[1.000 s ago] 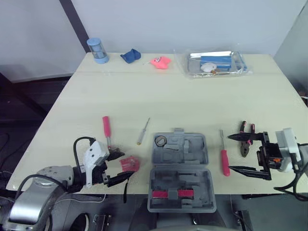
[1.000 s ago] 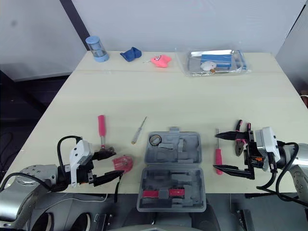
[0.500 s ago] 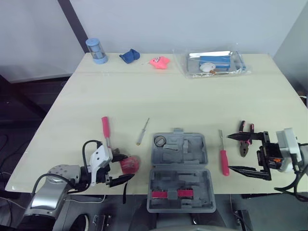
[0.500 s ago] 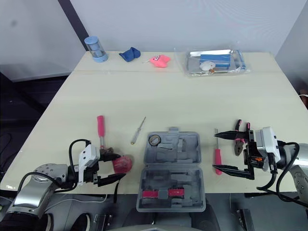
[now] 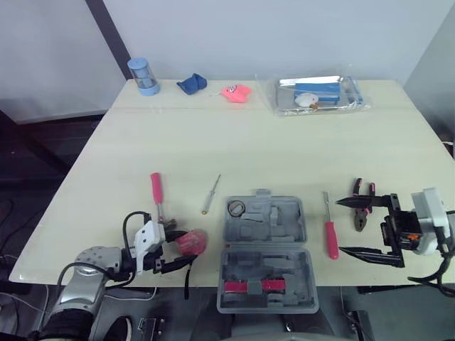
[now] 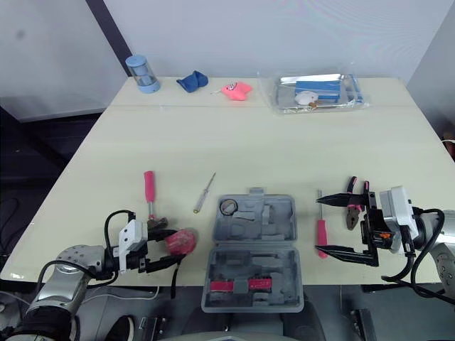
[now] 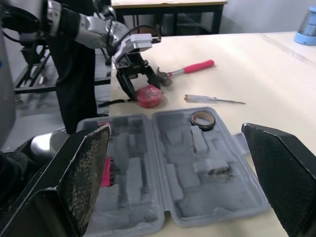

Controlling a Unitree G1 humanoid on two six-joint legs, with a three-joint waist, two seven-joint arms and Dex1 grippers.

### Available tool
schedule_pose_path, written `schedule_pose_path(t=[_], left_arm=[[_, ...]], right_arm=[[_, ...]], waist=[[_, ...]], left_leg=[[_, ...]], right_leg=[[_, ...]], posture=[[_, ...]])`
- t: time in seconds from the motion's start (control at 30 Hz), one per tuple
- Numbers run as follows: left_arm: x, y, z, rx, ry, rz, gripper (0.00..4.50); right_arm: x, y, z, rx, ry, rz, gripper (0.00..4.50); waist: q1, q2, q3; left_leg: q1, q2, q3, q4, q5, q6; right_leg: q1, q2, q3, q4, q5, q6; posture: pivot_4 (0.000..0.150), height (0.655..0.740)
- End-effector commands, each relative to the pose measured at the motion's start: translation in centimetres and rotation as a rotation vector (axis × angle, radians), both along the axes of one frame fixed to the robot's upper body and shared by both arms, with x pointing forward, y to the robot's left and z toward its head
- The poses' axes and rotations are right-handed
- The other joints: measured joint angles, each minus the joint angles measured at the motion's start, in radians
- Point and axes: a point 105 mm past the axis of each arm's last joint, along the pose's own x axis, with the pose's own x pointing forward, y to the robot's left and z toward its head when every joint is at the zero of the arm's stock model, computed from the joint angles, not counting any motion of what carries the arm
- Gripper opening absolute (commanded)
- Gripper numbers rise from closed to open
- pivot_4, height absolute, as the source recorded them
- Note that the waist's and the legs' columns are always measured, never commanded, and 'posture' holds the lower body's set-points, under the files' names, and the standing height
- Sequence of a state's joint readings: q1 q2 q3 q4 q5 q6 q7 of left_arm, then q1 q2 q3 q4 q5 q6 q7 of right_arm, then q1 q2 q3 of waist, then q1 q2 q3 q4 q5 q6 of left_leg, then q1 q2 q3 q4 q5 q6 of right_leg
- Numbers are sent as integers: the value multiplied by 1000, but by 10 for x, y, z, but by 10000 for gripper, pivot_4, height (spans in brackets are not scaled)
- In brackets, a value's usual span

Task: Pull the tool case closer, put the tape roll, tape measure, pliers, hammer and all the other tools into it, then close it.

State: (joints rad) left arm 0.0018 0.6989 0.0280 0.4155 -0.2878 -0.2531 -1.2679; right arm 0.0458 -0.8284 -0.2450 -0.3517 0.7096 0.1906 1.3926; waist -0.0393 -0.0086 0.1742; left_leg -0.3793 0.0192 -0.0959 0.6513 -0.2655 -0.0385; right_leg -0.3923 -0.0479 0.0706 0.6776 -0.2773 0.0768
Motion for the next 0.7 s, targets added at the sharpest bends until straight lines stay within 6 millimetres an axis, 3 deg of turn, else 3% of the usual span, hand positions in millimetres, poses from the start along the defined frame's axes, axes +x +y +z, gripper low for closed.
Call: schedule_pose_path(t=[0.03,0.13,0.23,0.43,0.7], left_arm=[[-16,14,-20,41,80,5,29460],[-18,18,-7,15,46,-29,29460],[-17,20,18,13,-5,-116,29460],[-14,12,49,40,-35,-252,29460],[3,-40,103,27,-132,-442,29460]], right_arm=[[-6,2,9,-9,-31,40,45000],[-4,2,7,-11,-30,30,45000],[-2,4,6,8,16,-6,45000],[2,9,9,45,60,-35,45000],[10,20,2,57,252,-180,45000]], waist=[[-3,2,-2],[-7,2,-2],[-7,1,-1],[6,0,-1],[1,-1,0]], left_leg=[[0,0,0,0,0,0],[0,0,0,0,0,0],[0,1,0,0,0,0],[-2,1,0,1,0,0],[-2,1,-1,0,0,0]], right_leg=[[0,0,0,0,0,0],[0,0,0,0,0,0],[0,1,0,0,0,0],[-1,1,0,0,0,0],[-1,1,-1,0,0,0]], posture=[[1500,7400],[1500,7400],[1500,7400],[1500,7400],[1500,7400]])
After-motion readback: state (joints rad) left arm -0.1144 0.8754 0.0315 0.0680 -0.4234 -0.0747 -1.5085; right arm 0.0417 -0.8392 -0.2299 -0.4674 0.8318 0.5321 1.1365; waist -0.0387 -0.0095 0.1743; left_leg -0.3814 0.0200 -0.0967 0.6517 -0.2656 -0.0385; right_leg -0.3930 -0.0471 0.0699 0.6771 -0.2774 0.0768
